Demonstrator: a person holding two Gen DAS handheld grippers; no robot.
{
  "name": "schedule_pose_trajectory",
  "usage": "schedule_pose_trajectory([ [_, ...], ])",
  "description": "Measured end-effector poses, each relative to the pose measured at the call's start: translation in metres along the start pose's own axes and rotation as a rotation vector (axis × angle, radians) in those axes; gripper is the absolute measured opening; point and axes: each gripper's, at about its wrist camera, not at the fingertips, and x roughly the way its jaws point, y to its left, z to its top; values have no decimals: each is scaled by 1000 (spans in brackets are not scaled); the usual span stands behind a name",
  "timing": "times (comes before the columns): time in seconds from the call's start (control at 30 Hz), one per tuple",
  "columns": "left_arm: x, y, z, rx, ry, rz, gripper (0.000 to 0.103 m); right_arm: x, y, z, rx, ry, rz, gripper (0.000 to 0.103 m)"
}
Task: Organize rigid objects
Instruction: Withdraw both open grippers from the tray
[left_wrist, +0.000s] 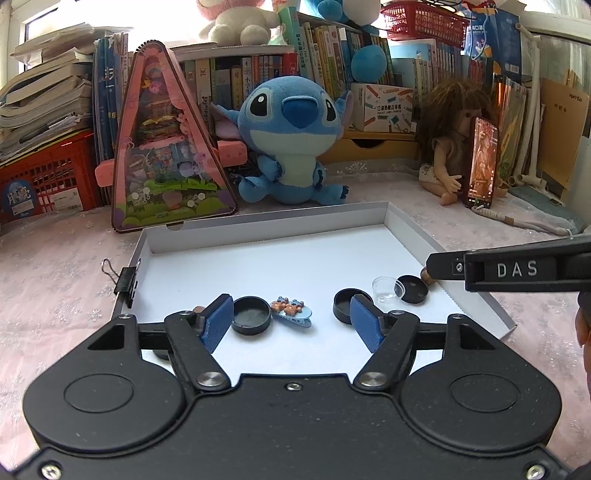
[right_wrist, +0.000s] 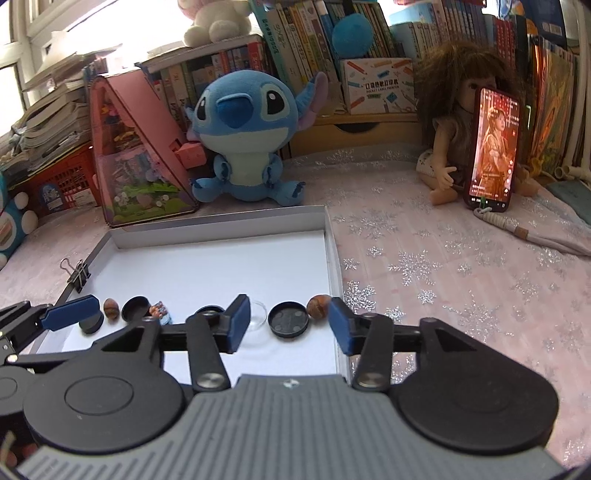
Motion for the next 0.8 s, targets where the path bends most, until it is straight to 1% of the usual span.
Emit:
schedule_pose_trajectory([
  [0.13,-12,1,-3,-2,-12,-12,72,-11,4,-7,-40,-29,2,73],
  [0.2,-19,2,-5,-9,-18,-18,75,-17,6,-10,-59,-43,8,76],
  [0.33,-33,5,-9,-21,-30,-33,76,-29,10,-17,-99,-73,24,80],
  [0.4,-40,6,-12,-23,-34,-40,77,-34,12,-20,-116,-86,33,83],
  [0.67,-63,12,-26,-37,-39,-55,78,-52,16,-34,-148,-123,58,86],
  [0.8,-74,13,-35,-44,-60,-48,79,-62,20,-45,-168,-152,58,88],
])
